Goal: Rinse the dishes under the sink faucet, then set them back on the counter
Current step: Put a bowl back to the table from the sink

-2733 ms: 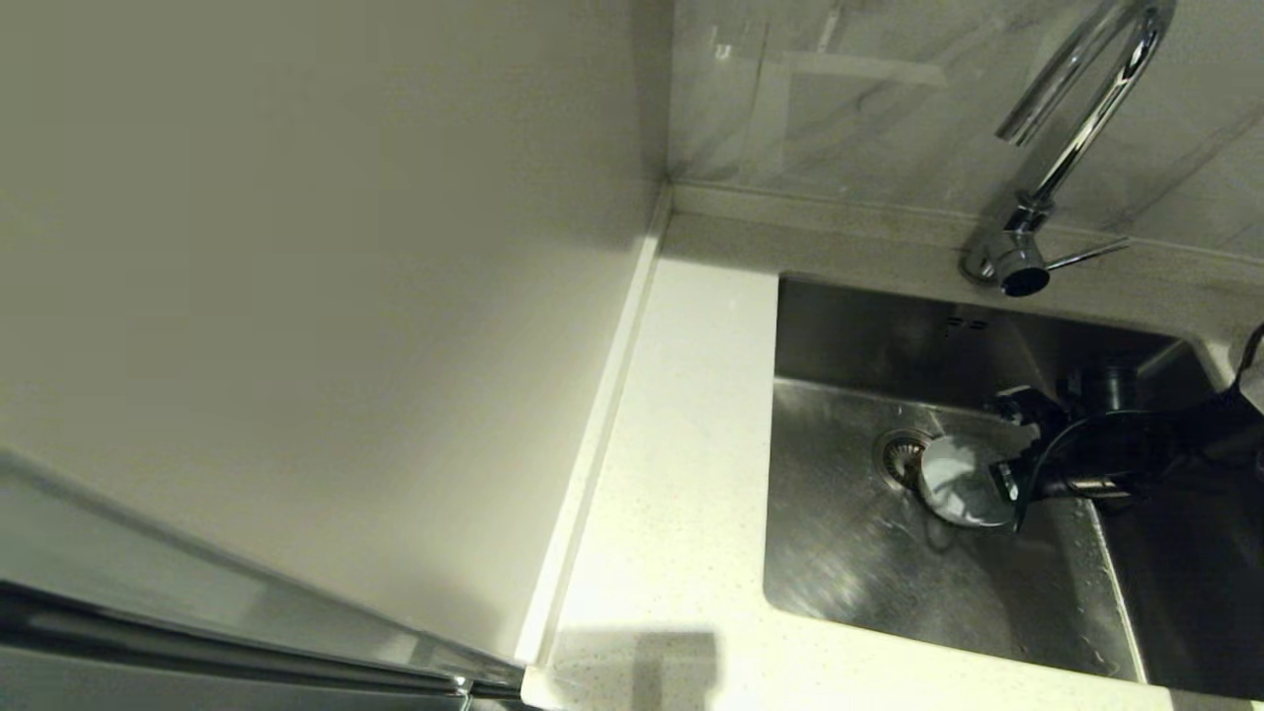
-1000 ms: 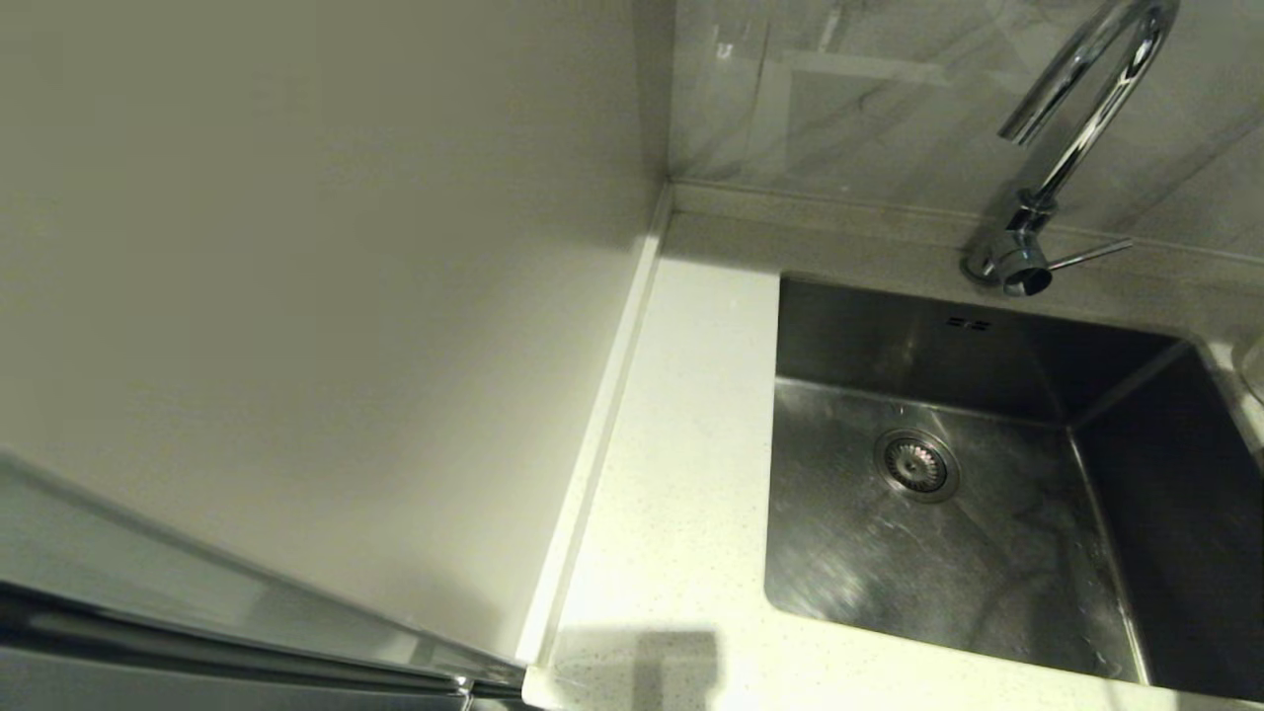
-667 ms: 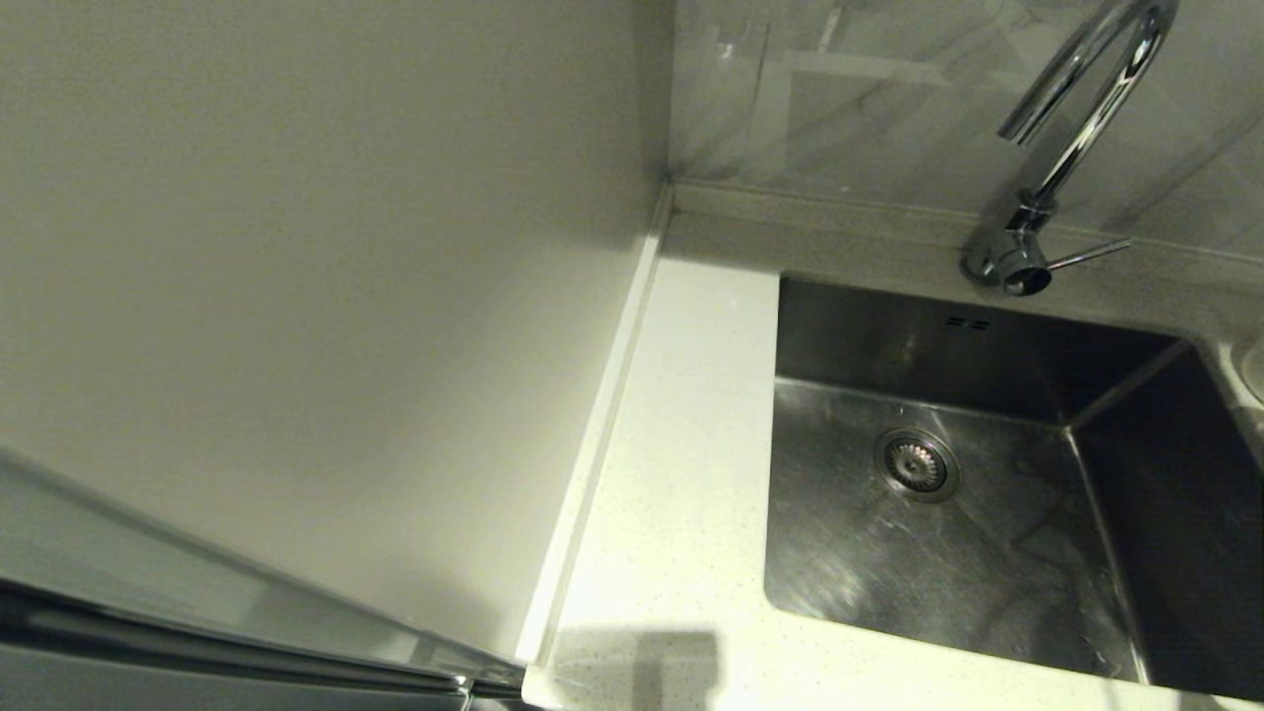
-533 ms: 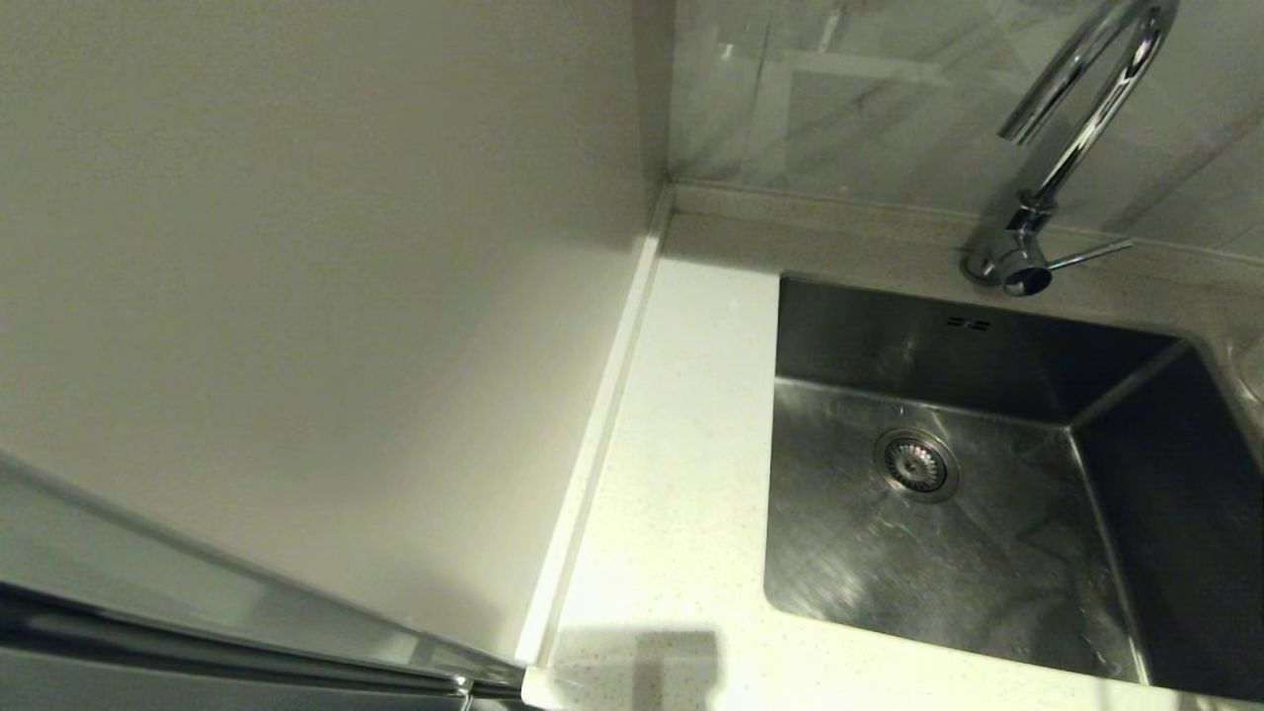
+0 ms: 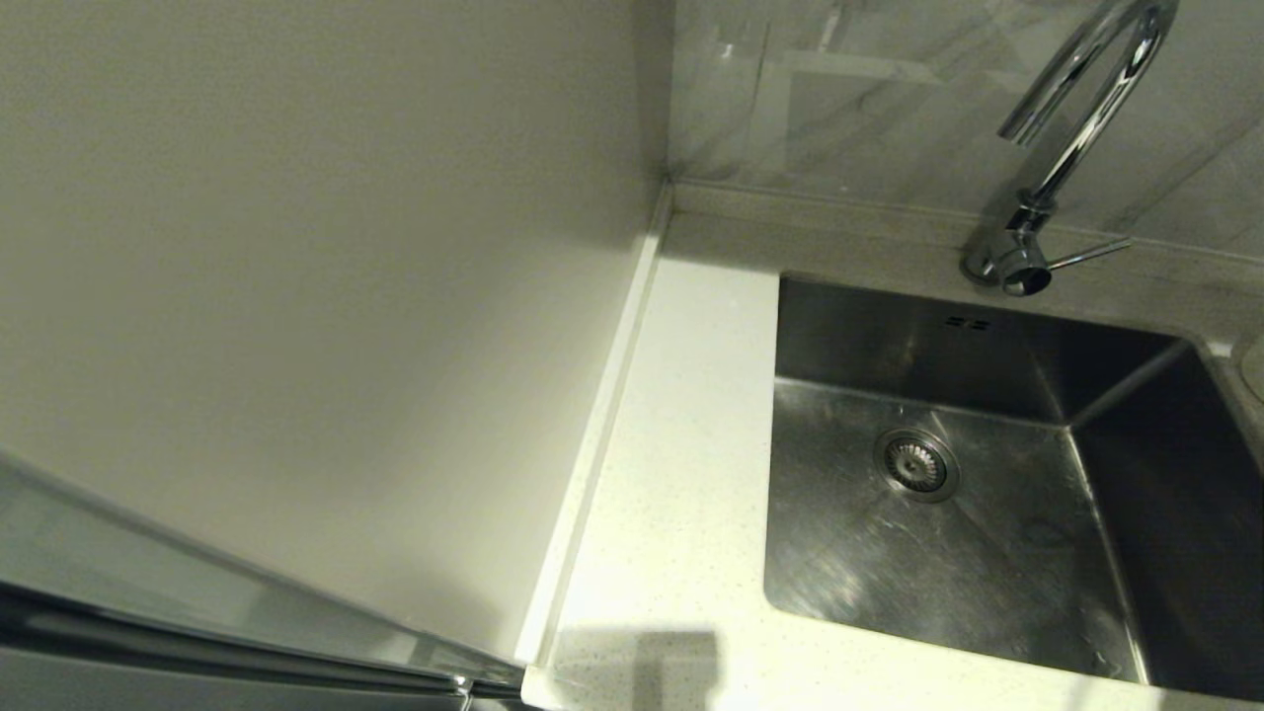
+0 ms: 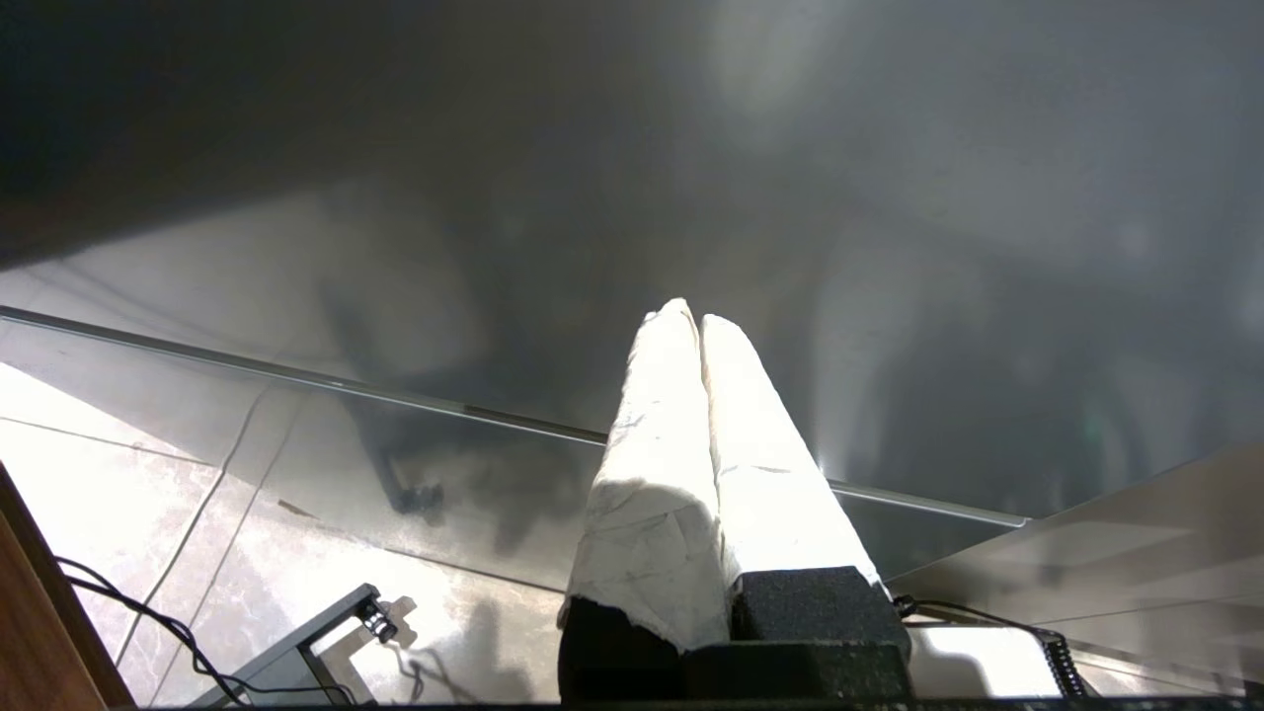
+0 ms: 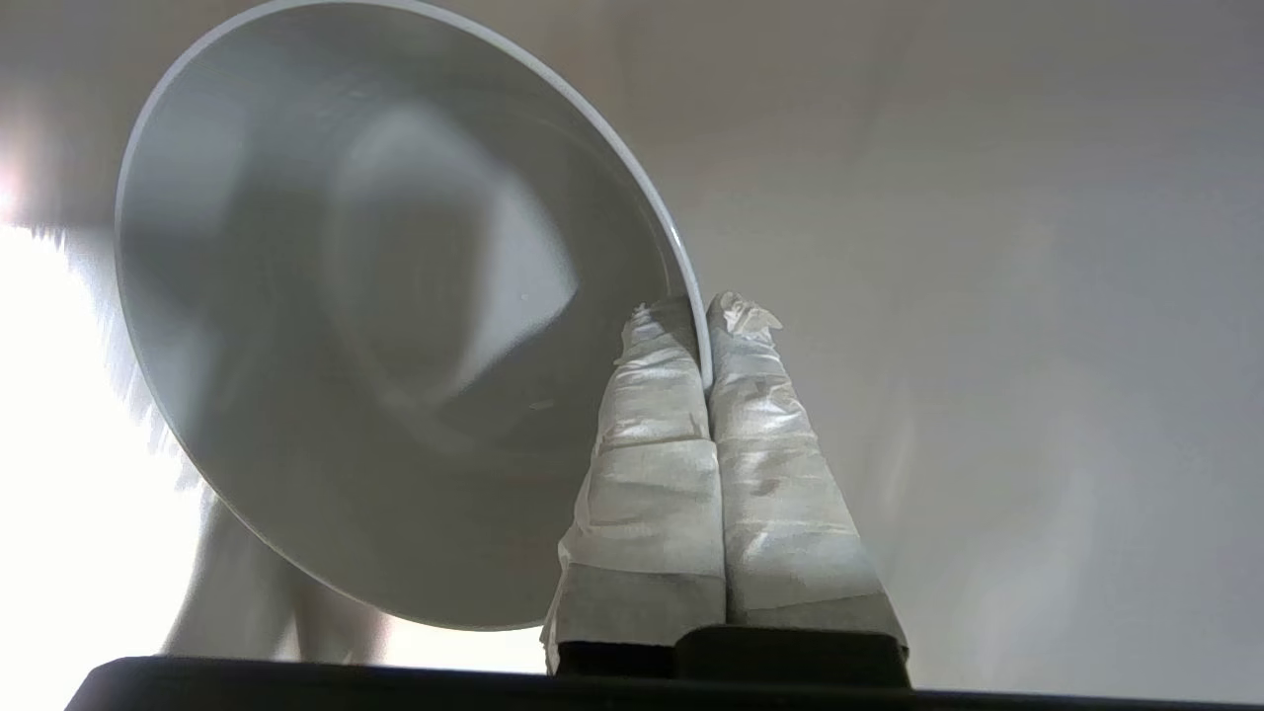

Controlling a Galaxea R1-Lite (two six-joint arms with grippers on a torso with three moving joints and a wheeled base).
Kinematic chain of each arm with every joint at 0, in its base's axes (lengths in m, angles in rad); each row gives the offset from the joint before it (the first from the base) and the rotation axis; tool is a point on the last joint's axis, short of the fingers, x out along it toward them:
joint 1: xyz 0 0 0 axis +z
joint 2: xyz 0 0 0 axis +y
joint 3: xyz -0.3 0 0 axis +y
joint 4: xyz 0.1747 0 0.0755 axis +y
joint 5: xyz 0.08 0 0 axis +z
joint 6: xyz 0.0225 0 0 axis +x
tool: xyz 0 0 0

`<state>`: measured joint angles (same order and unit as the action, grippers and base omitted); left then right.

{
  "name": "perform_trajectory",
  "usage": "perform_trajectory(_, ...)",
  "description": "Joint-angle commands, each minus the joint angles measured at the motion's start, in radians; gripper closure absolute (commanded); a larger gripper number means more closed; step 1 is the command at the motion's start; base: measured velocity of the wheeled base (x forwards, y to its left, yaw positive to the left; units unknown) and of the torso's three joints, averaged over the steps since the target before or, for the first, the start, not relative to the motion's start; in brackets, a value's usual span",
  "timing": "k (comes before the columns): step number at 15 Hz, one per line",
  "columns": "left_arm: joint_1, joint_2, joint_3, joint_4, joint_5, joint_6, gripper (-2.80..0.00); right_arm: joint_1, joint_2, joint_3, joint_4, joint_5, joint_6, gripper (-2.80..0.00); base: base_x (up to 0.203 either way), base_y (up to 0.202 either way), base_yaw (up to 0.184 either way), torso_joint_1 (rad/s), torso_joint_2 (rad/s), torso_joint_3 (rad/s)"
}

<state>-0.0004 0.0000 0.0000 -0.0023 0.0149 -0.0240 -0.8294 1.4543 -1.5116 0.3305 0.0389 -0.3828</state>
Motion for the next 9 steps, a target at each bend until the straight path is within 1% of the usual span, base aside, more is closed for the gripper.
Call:
perform_trajectory(1,0.000,-0.003,0.000,-0.001,0.000,-0.001,0.00,-0.050,0.047,-0.121,0.612,0.001,-0.009,0.00,0.000,0.000,0.000,0.000,0.00,0.000)
perform_trajectory(2,0.000,-0.003,0.000,-0.001,0.000,-0.001,0.00,-0.080,0.096,-0.172,0.712,-0.003,-0.034,0.00,0.000,0.000,0.000,0.000,0.00,0.000)
perform_trajectory(3,0.000,-0.003,0.000,-0.001,0.000,-0.001,0.00,-0.103,0.133,-0.187,0.733,-0.008,-0.051,0.00,0.000,0.000,0.000,0.000,0.00,0.000)
perform_trajectory(5,0.000,-0.003,0.000,-0.001,0.000,-0.001,0.00,-0.140,0.198,-0.221,0.742,-0.020,-0.064,0.00,0.000,0.000,0.000,0.000,0.00,0.000)
perform_trajectory(7,-0.001,-0.004,0.000,-0.001,0.000,-0.001,0.00,-0.175,0.247,-0.251,0.743,-0.028,-0.098,0.00,0.000,0.000,0.000,0.000,0.00,0.000)
perform_trajectory(9,-0.001,-0.003,0.000,-0.001,0.000,-0.001,0.00,-0.195,0.297,-0.270,0.743,-0.074,-0.111,0.00,0.000,0.000,0.000,0.000,0.00,0.000)
